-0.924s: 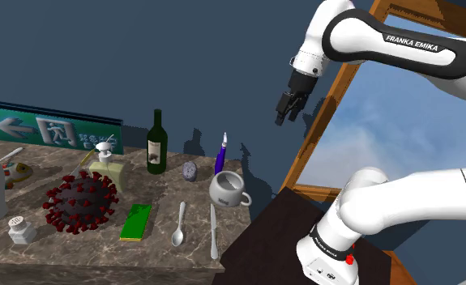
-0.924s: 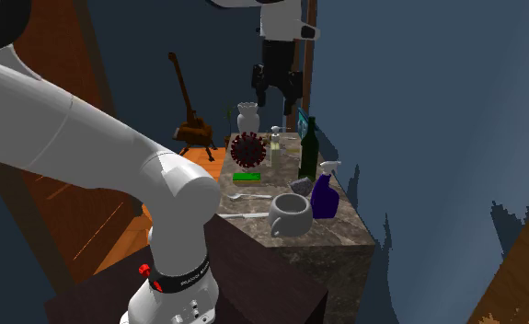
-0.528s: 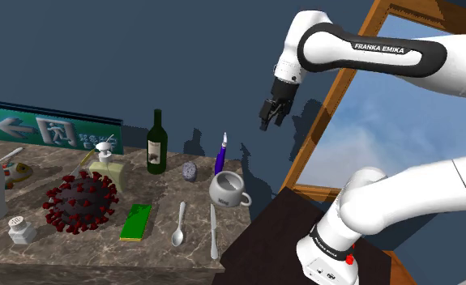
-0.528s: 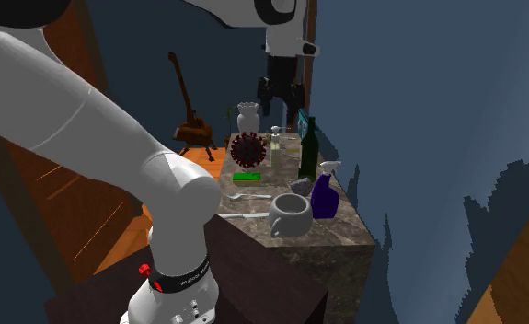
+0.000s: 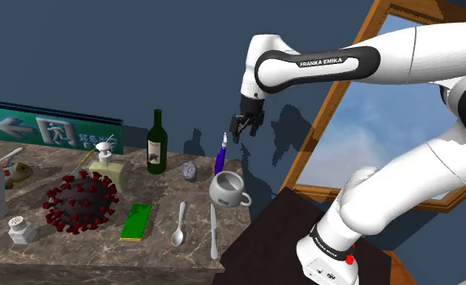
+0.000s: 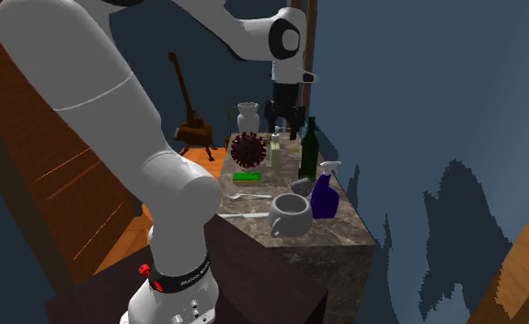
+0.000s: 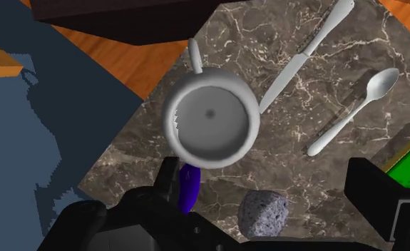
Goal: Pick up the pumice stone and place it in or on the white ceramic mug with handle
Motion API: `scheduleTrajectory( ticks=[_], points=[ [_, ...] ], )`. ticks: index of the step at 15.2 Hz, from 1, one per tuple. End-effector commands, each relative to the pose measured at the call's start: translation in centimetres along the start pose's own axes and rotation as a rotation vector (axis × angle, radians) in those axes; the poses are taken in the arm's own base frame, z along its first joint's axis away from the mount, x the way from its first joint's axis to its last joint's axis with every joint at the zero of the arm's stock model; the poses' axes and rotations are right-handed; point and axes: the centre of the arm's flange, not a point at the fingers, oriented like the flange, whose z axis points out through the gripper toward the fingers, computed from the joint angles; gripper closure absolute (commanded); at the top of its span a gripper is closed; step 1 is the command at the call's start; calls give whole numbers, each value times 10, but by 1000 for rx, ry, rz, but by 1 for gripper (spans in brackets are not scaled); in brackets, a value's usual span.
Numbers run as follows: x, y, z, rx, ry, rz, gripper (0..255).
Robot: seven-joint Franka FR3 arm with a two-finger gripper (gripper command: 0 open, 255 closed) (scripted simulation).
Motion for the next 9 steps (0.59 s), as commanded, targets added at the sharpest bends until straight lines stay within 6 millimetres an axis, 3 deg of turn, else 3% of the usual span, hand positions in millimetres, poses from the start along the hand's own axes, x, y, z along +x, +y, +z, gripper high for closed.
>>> scheduleTrajectory(
  ticks=[1, 9],
  points=[
    [20, -10, 19, -13, -12, 8, 0],
    [94, -51, 95, -68, -59, 37, 0]
  ],
)
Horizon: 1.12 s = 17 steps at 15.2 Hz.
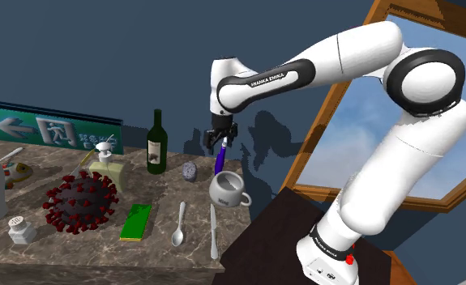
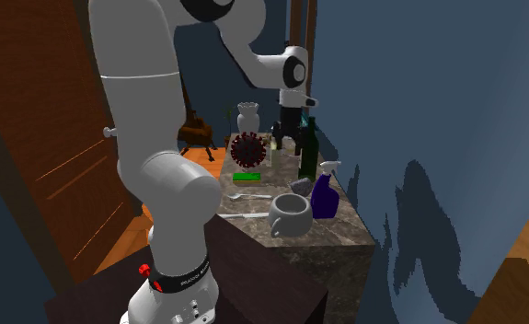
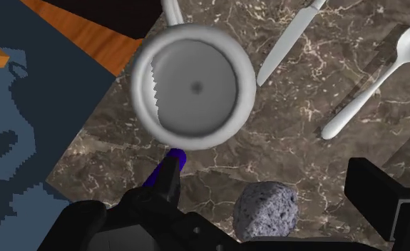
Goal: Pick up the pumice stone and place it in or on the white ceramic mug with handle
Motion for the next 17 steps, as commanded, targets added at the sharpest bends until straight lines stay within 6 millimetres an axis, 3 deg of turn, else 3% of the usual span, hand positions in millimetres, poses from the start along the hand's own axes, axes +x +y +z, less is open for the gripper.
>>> scheduleTrajectory(
  ticks=[1, 14, 17],
  points=[
    [19, -12, 21, -14, -12, 8, 0],
    [139, -74, 147, -102, -89, 56, 0],
    [138, -73, 159, -103, -90, 56, 0]
  ],
)
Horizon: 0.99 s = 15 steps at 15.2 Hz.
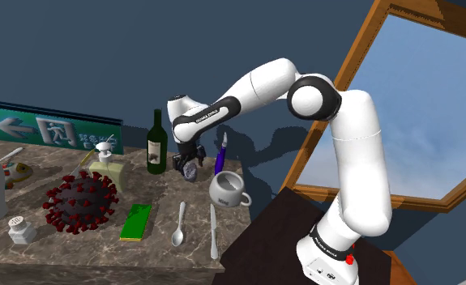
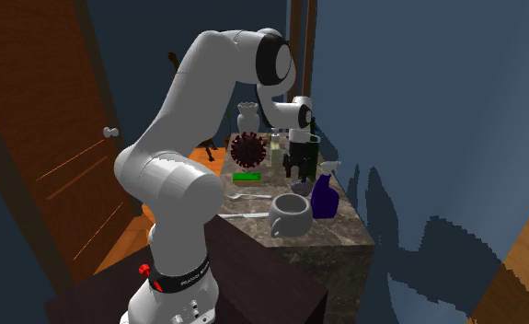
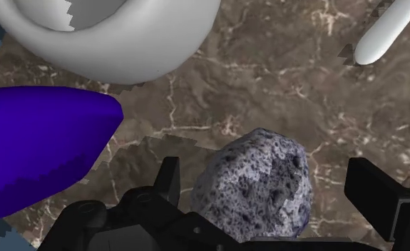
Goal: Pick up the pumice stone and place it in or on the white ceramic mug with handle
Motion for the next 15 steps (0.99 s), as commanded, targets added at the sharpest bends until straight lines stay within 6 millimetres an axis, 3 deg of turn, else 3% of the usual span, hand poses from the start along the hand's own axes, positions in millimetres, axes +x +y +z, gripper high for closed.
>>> scheduleTrajectory(
  ticks=[1, 5, 13, 14, 15],
  points=[
    [1, -2, 11, -1, 0, 1, 0],
    [1, -2, 35, -1, 0, 1, 0],
    [1, -2, 35, -1, 0, 1, 0],
    [1, -2, 35, -1, 0, 1, 255],
    [1, -2, 35, -1, 0, 1, 255]
  ],
)
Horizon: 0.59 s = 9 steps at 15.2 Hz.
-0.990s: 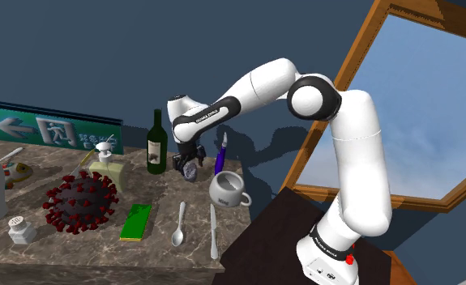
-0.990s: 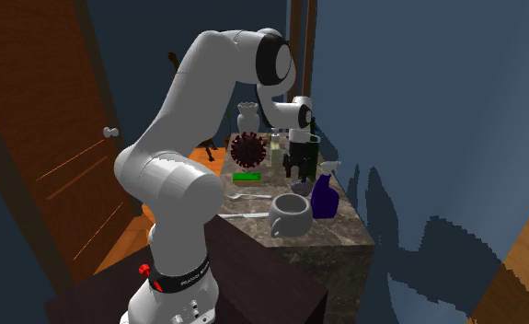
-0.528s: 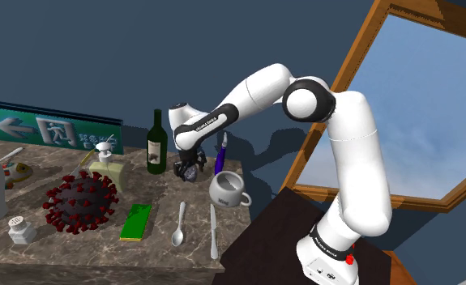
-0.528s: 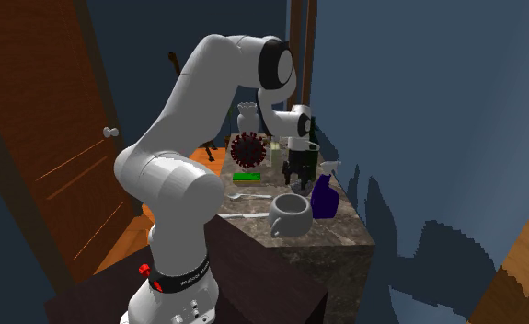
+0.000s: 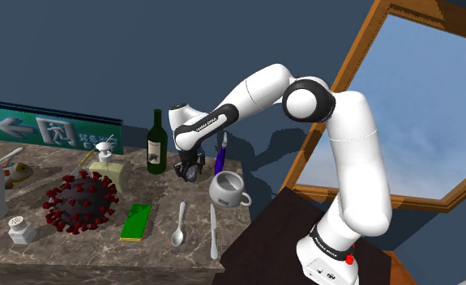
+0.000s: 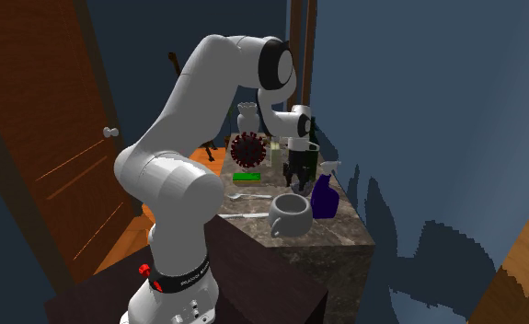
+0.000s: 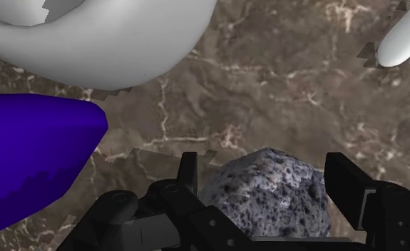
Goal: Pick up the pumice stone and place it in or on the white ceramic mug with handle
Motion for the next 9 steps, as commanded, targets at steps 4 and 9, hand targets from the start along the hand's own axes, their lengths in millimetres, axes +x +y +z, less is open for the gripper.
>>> scheduleTrajectory(
  ticks=[4, 9],
  points=[
    [0, 0, 1, 0, -1, 0, 255],
    [-1, 1, -4, 0, -1, 0, 255]
  ],
)
